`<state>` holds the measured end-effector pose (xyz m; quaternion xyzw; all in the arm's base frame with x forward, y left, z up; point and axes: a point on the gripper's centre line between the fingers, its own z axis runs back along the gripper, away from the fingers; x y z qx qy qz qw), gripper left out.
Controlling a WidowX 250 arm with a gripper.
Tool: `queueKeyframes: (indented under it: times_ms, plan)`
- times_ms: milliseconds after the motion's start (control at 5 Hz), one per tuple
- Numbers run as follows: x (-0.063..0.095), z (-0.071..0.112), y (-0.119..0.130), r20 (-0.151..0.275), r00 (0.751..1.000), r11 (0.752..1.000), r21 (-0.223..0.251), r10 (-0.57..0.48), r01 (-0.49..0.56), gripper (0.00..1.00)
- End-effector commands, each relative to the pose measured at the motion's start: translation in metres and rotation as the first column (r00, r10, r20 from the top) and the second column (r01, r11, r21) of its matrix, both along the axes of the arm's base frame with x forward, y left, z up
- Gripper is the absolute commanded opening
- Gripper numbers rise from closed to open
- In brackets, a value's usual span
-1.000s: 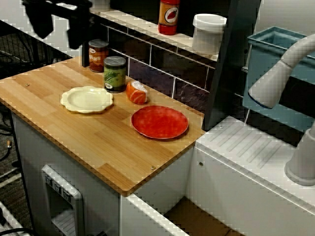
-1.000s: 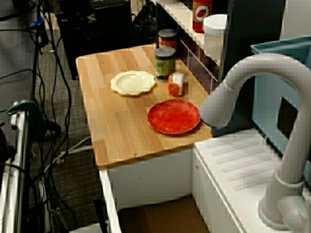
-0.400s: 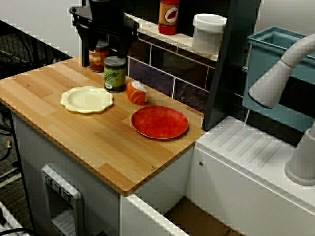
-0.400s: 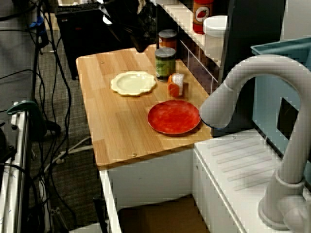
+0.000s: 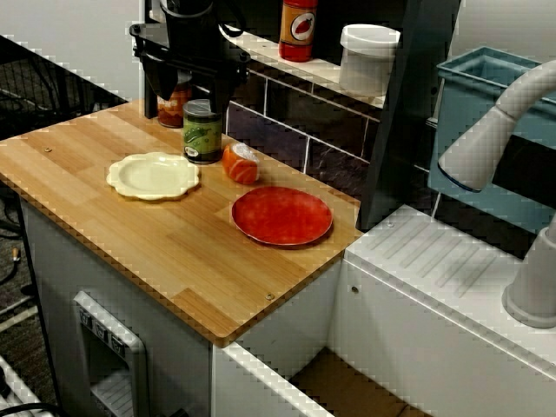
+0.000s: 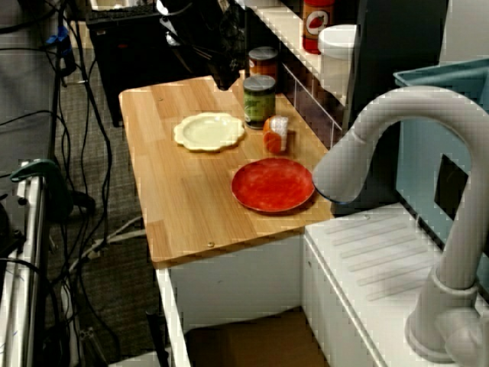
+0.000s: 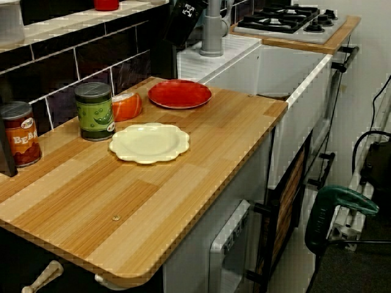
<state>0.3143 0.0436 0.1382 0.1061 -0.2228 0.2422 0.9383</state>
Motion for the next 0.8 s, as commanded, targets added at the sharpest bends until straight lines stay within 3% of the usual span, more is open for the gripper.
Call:
queueKeyframes:
  times_ms: [0, 200, 600]
  plan:
    - [0.003, 0.021, 0.005, 0.048, 0.999, 1.000, 0.004, -0.003, 0.003, 1.00]
    - [0.003, 0.021, 0.005, 0.048, 0.999, 1.000, 0.004, -0.003, 0.003, 1.00]
    - [0.032, -0.013, -0.038, 0.076, 0.987, 0.990, -0.038, 0.139, -0.137, 1.00]
